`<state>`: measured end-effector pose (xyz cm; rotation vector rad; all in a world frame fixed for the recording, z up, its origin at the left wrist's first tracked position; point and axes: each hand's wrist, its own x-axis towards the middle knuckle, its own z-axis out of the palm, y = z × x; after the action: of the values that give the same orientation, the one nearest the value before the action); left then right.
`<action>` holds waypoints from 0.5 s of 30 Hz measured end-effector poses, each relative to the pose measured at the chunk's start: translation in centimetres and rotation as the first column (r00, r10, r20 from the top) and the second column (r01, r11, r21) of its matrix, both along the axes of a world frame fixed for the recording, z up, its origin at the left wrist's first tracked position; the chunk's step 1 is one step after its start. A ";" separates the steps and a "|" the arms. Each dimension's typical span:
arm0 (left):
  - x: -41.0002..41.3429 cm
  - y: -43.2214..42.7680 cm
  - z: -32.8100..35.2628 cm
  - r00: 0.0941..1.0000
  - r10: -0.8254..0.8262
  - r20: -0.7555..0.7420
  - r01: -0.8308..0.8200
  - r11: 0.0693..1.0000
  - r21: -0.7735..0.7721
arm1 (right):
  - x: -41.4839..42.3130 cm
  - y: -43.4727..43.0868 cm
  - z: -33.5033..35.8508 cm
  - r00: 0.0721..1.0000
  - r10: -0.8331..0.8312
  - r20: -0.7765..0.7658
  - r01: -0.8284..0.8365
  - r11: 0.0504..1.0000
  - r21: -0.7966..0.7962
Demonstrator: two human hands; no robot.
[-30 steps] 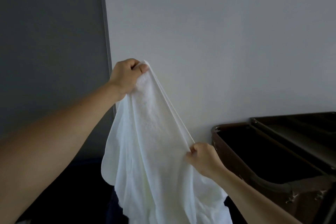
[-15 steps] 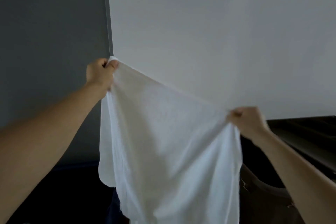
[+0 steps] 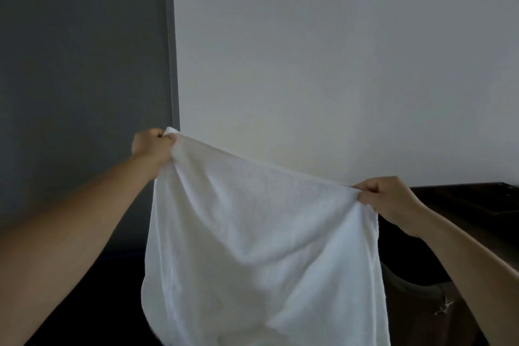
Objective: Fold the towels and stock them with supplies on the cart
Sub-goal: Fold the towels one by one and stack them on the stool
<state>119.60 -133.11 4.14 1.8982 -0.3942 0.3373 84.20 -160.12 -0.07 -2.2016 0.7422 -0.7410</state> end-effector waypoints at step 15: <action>-15.2 -4.2 -5.3 0.583 -0.809 -0.075 0.747 0.498 0.440 | 6.8 10.3 0.7 0.940 0.292 -0.178 -0.336 0.886 -0.319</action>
<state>104.45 -137.34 -1.16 1.8822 -1.4887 -0.2753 90.96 -149.82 0.62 -2.6250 0.3084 -0.6040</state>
